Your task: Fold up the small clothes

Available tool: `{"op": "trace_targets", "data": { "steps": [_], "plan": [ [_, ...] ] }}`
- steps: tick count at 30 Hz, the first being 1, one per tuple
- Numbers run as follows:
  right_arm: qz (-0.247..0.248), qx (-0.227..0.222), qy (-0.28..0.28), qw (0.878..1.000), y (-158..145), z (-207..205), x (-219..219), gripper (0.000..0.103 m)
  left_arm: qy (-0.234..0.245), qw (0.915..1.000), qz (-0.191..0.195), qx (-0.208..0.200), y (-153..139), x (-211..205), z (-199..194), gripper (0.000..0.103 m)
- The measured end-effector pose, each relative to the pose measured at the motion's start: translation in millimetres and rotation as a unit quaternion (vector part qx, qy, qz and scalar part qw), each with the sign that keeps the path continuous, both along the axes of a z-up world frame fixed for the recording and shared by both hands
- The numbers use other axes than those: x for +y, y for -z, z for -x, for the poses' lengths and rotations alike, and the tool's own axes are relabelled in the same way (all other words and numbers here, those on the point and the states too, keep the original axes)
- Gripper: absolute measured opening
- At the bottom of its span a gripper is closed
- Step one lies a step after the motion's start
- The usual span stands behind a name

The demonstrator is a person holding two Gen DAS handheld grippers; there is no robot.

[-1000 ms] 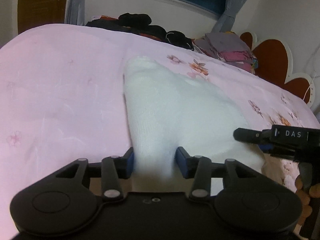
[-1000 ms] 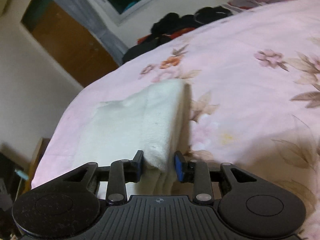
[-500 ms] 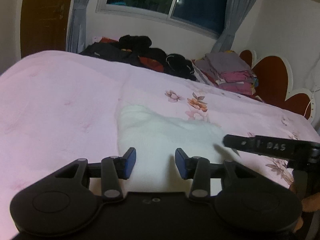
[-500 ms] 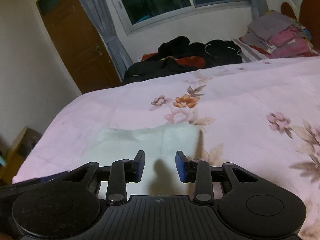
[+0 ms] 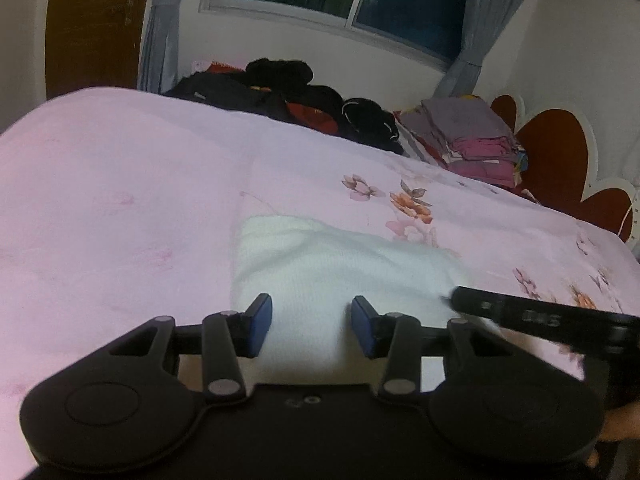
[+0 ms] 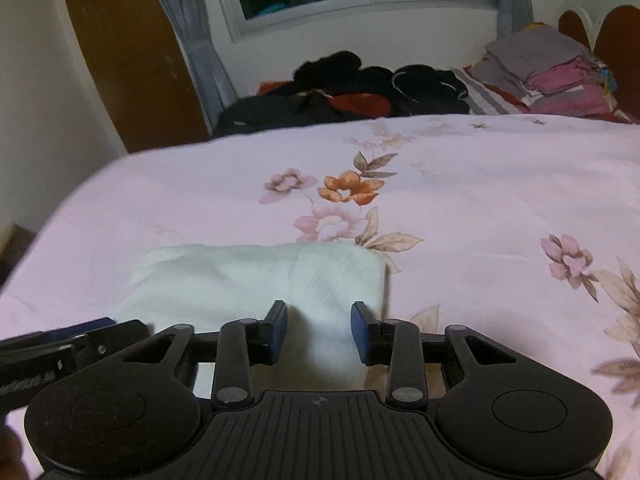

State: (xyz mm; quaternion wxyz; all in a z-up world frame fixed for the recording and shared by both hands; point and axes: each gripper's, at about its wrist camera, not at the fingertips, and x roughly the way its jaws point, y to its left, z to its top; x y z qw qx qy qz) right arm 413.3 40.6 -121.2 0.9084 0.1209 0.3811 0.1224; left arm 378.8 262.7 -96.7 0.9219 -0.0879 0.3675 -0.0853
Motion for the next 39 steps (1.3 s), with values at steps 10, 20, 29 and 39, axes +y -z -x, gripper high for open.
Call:
{"op": "trace_targets", "data": {
  "steps": [10,20,29,39],
  "plan": [
    [-0.065,0.055,-0.015,0.996,3.6,103.8,-26.5,0.035,0.02,0.9978,0.012,0.062,19.8,12.7,76.5,0.044],
    [-0.103,0.108,-0.008,0.989,20.6,137.2,-30.5,0.02,0.018,0.9945,0.048,0.091,24.2,14.1,105.5,0.026],
    [-0.209,0.147,0.013,0.967,13.3,142.5,-59.7,0.014,0.059,0.9949,0.044,0.07,-0.1,12.7,102.9,0.019],
    [-0.014,0.05,-0.01,0.999,-21.8,160.5,-26.8,0.009,0.037,0.9984,-0.026,0.035,-4.4,1.4,118.8,0.031]
  ]
}}
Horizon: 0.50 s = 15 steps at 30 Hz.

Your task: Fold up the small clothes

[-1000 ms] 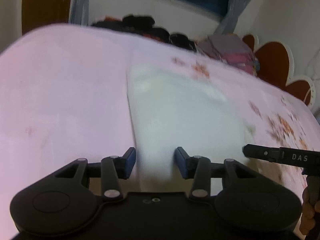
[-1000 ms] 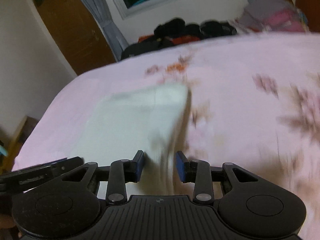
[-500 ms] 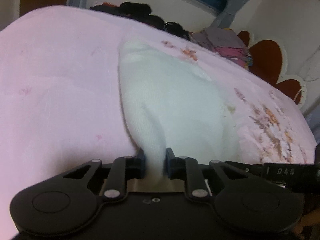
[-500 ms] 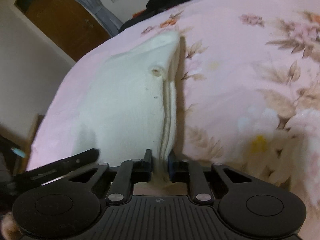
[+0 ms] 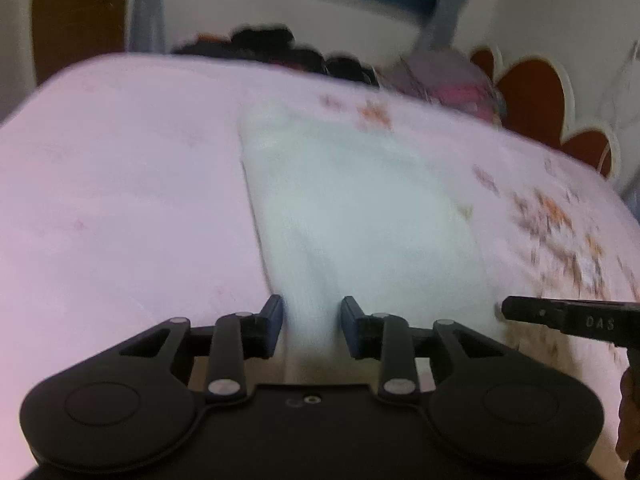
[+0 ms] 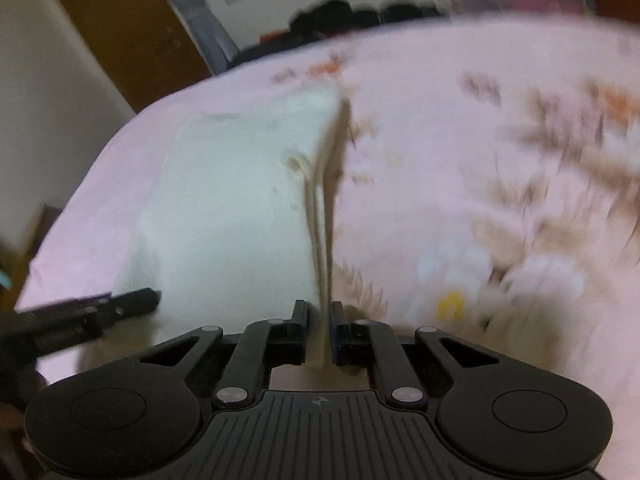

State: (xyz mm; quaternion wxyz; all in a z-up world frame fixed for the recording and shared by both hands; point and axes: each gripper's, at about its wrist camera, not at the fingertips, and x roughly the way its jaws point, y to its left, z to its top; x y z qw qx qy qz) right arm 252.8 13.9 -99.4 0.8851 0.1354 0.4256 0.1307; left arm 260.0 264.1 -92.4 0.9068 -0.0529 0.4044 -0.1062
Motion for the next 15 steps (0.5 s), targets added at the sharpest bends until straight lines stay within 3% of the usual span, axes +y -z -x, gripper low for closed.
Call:
{"op": "trace_targets", "data": {
  "steps": [3,8,12,15],
  "plan": [
    [0.023,-0.045,-0.012,0.999,-13.7,-4.1,16.2,0.009,0.019,0.9994,-0.007,-0.029,-10.6,-9.4,-1.1,0.032],
    [0.04,-0.056,-0.015,0.998,-7.1,-30.2,43.3,0.009,0.03,0.9994,-0.015,-0.001,9.3,-29.6,-29.3,0.032],
    [0.078,-0.018,-0.011,0.997,20.5,-41.7,47.7,0.008,0.033,0.9989,-0.032,0.006,20.6,-37.0,-33.8,0.033],
    [0.084,-0.014,0.003,0.996,29.5,-44.6,38.6,0.009,0.033,0.9987,-0.037,0.009,15.6,-36.6,-30.9,0.035]
  ]
}}
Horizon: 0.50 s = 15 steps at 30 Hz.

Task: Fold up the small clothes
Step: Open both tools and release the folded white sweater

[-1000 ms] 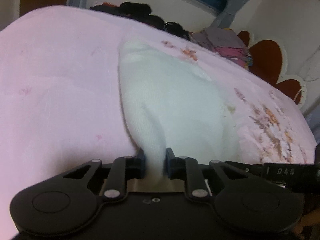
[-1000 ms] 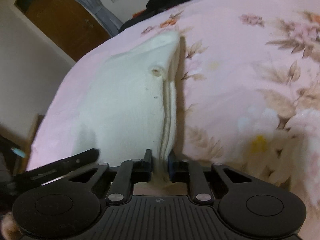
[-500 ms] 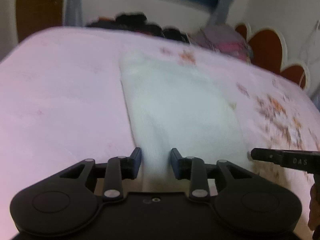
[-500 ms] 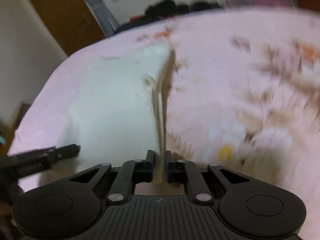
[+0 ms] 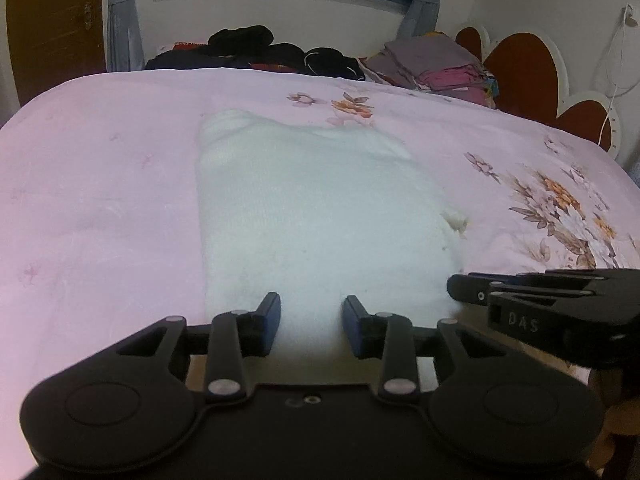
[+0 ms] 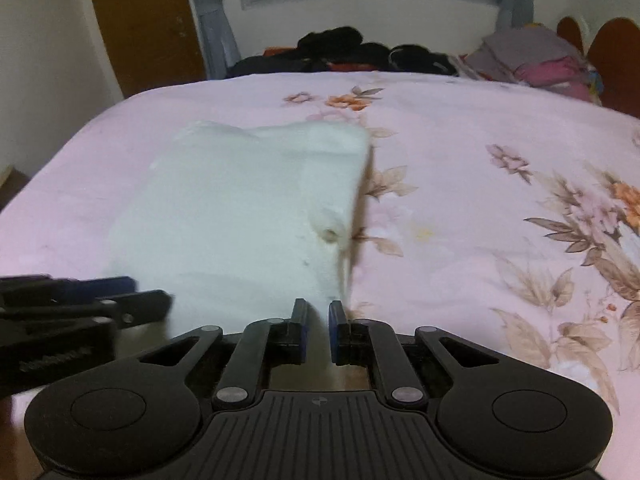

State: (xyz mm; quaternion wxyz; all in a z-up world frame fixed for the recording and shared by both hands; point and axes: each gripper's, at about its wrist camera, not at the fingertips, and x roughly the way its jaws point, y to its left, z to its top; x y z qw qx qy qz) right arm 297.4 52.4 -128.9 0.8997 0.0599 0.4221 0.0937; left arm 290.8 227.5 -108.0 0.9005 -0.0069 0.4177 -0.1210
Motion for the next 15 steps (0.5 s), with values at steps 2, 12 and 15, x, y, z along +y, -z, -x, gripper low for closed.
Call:
{"op": "trace_targets", "data": {
  "steps": [2,12,15],
  "plan": [
    [-0.027,0.001,0.013,1.0,-8.9,6.9,-6.8,0.009,-0.004,1.0,0.0,0.001,-4.9,3.6,4.0,0.042],
    [-0.051,-0.018,0.0,0.999,-33.6,58.6,-20.5,0.009,-0.056,0.9981,-0.017,-0.02,-45.3,-0.9,48.2,0.098],
    [-0.056,-0.045,-0.018,0.997,-59.1,91.8,-26.8,0.017,-0.082,0.9962,-0.017,-0.024,-65.4,-1.9,78.7,0.103]
  ]
}}
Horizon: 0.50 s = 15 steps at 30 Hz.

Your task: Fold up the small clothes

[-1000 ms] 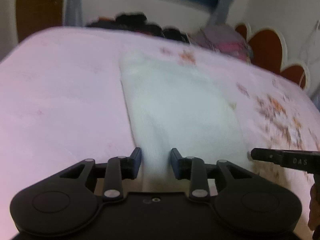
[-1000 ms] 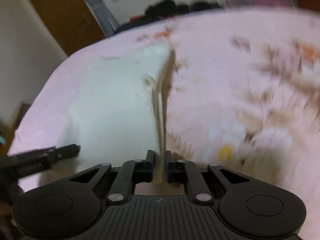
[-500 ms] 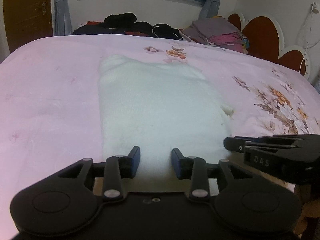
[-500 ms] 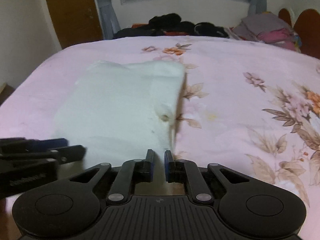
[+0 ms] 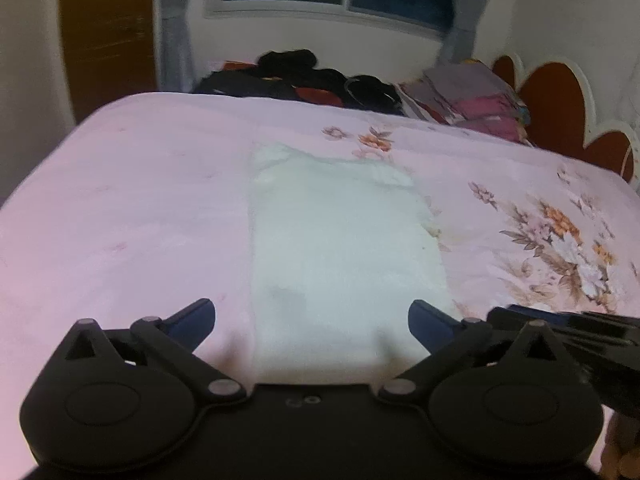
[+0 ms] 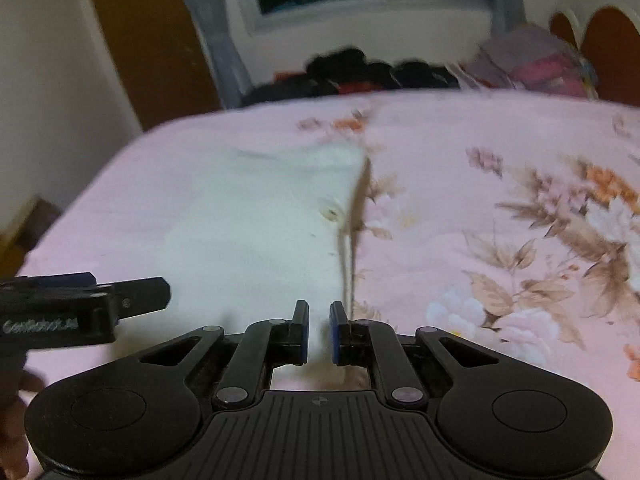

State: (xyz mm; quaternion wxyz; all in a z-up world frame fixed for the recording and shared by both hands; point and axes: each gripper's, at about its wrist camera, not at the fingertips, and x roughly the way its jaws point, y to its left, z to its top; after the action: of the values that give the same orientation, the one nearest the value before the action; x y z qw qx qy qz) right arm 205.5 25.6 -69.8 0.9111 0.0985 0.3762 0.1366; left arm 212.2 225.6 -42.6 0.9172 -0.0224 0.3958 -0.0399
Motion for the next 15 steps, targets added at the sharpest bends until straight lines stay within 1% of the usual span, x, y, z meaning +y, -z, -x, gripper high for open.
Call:
{"op": "trace_targets", "data": {
  "steps": [1,2,3,5,8,12,13,14,15],
  "plan": [
    [-0.003,-0.009,-0.001,1.0,-7.8,14.4,-4.7,0.046,-0.012,0.9999,0.0,0.003,-6.8,-0.8,13.0,0.103],
    [-0.003,-0.021,0.0,1.0,-15.3,29.0,-9.0,0.079,-0.017,0.9998,0.001,0.004,-11.9,-1.4,23.3,0.103],
    [-0.003,-0.038,0.001,0.999,-24.6,45.2,-10.8,0.082,-0.022,0.9998,0.0,0.002,-17.3,-2.2,35.0,0.103],
    [0.01,-0.061,-0.006,0.998,-40.0,79.1,-17.4,0.082,-0.031,0.9994,-0.012,-0.003,-27.9,-6.5,62.5,0.103],
    [0.022,-0.073,-0.001,0.997,-55.6,117.3,-28.2,0.082,-0.032,0.9987,-0.03,-0.024,-45.1,-15.4,107.1,0.103],
    [0.023,-0.083,0.005,0.996,-78.0,161.9,-41.6,0.083,-0.032,0.9967,-0.04,-0.063,-68.6,-26.1,165.1,0.103],
    [0.021,-0.086,0.008,0.996,-84.8,172.3,-43.6,0.088,-0.035,0.9959,-0.041,-0.073,-73.5,-28.2,177.6,0.103],
    [0.02,-0.09,0.01,0.996,-90.3,181.1,-45.1,0.099,-0.038,0.9954,-0.039,-0.079,-78.0,-30.0,187.7,0.103],
    [0.018,-0.097,0.011,0.995,-95.4,189.4,-46.0,0.102,-0.041,0.9951,-0.03,-0.085,-82.4,-30.8,197.6,0.103]
  ]
}}
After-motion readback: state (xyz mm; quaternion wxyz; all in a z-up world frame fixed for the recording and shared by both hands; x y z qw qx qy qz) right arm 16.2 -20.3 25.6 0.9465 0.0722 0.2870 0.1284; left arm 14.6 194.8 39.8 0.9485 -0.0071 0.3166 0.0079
